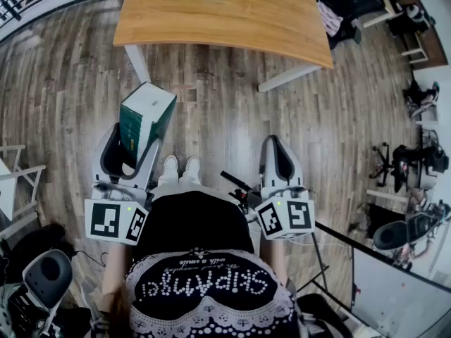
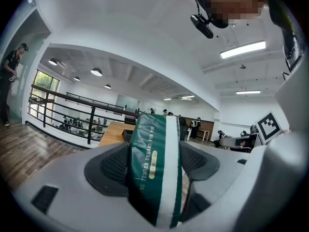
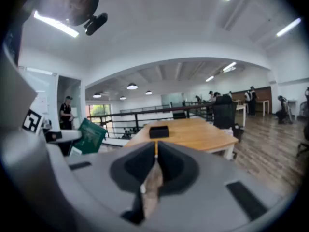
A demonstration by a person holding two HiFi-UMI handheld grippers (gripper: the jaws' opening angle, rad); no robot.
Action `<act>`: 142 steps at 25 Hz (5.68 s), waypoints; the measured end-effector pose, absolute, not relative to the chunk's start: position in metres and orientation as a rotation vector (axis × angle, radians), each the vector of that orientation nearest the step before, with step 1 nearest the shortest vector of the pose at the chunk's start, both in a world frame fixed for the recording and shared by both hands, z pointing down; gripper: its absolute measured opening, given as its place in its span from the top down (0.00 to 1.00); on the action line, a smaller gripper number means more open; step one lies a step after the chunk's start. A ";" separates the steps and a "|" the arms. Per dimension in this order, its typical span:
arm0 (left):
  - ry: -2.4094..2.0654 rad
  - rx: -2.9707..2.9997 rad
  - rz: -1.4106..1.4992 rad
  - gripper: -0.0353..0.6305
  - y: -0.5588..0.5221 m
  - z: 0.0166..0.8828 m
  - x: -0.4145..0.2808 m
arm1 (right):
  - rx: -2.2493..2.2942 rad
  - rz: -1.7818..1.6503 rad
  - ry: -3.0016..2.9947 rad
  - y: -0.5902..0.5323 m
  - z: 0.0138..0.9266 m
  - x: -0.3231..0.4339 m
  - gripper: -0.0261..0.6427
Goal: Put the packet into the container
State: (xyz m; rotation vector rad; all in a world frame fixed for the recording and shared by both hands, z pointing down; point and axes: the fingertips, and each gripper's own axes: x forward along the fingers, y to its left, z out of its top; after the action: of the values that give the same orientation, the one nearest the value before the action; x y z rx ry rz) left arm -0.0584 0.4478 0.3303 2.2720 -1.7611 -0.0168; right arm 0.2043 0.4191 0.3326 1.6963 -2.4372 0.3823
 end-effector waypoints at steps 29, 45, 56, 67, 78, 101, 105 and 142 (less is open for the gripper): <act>-1.839 2.278 0.000 0.42 0.452 0.334 -0.020 | 1.650 0.396 -2.568 0.420 0.343 0.239 0.90; -1.897 2.219 -0.030 0.42 0.414 0.334 -0.050 | 1.620 0.485 -2.534 0.380 0.364 0.223 0.90; -1.841 2.273 -0.051 0.42 0.318 0.323 -0.098 | 1.638 0.485 -2.521 0.298 0.349 0.163 0.90; -1.789 2.327 -0.062 0.42 0.261 0.319 -0.142 | 1.712 0.486 -2.478 0.255 0.348 0.123 0.90; -1.819 2.282 -0.049 0.42 0.249 0.329 -0.166 | 1.699 0.487 -2.471 0.235 0.351 0.109 0.90; -1.865 2.261 -0.047 0.42 0.137 0.324 -0.136 | 1.594 0.544 -2.504 0.112 0.363 0.123 0.90; -1.896 2.243 -0.069 0.42 0.111 0.320 -0.128 | 1.561 0.528 -2.528 0.078 0.361 0.128 0.90; -2.010 2.179 -0.085 0.43 -0.011 0.325 -0.097 | 1.543 0.567 -2.554 -0.038 0.368 0.187 0.90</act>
State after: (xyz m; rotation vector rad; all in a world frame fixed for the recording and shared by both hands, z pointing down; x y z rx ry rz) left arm -0.0974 -0.0113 0.3254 2.1785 -2.0096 -0.0852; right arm 0.1867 -0.0379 0.3676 1.5434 -2.5538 0.5673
